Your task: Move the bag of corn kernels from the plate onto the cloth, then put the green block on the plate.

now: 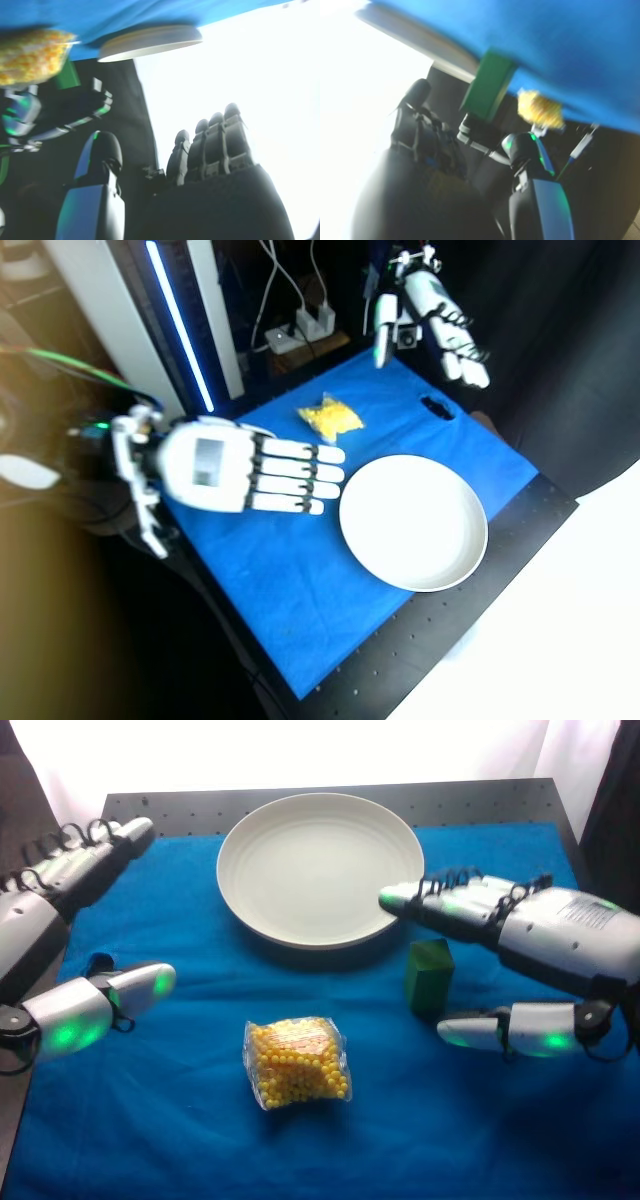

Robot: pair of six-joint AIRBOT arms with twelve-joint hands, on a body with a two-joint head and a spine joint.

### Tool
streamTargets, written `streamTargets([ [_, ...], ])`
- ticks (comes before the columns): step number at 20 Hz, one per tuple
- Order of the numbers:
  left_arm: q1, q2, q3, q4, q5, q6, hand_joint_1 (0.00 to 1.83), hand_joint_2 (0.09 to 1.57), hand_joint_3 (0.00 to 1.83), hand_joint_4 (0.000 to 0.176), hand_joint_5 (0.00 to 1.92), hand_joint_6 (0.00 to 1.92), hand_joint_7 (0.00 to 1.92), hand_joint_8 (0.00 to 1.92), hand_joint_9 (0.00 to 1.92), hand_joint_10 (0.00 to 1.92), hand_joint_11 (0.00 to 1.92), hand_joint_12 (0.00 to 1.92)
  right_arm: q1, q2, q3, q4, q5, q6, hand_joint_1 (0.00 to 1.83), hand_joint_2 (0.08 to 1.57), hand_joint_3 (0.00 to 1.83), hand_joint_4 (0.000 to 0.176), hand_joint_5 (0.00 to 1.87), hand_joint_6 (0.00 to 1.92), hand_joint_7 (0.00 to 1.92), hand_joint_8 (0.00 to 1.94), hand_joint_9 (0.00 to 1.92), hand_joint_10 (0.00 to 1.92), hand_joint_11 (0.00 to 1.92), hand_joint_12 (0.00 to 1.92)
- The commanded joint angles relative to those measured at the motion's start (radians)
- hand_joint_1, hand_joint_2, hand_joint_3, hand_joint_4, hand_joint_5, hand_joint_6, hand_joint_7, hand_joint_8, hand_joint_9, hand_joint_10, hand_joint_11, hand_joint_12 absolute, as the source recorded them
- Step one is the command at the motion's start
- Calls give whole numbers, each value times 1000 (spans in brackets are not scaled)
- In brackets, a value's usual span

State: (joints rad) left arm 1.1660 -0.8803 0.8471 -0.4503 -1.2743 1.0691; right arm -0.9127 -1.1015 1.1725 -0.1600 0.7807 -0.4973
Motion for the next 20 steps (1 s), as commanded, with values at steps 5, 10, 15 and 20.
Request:
streamTargets([
  [5, 4, 6, -6, 16, -140, -4, 546, 1242, 5, 73, 59, 15, 0, 0, 0, 0, 5, 16, 19, -2, 4, 6, 80, 4, 1182, 1274, 0, 0, 539, 1137, 804, 1188, 859, 1231, 793, 1636],
  [10, 15, 5, -6, 4, -148, -5, 576, 1257, 0, 97, 73, 3, 3, 1, 57, 19, 0, 432, 105, 4, 12, -51, 81, 4, 1200, 1275, 2, 0, 565, 1411, 830, 1458, 948, 1389, 914, 1656],
  [15, 16, 4, -5, 2, -148, -5, 603, 1271, 0, 73, 88, 5, 13, 1, 74, 19, 0, 574, 246, 9, 41, -122, 81, 4, 1346, 1234, 3, 0, 613, 1263, 779, 1391, 799, 1569, 655, 1777],
  [20, 16, -4, 1, 0, -146, -5, 610, 1279, 0, 88, 100, 2, 4, 0, 72, 8, 0, 547, 362, -44, 121, -142, -23, 4, 1208, 1254, 3, 0, 631, 1372, 796, 1412, 918, 1273, 828, 1587],
])
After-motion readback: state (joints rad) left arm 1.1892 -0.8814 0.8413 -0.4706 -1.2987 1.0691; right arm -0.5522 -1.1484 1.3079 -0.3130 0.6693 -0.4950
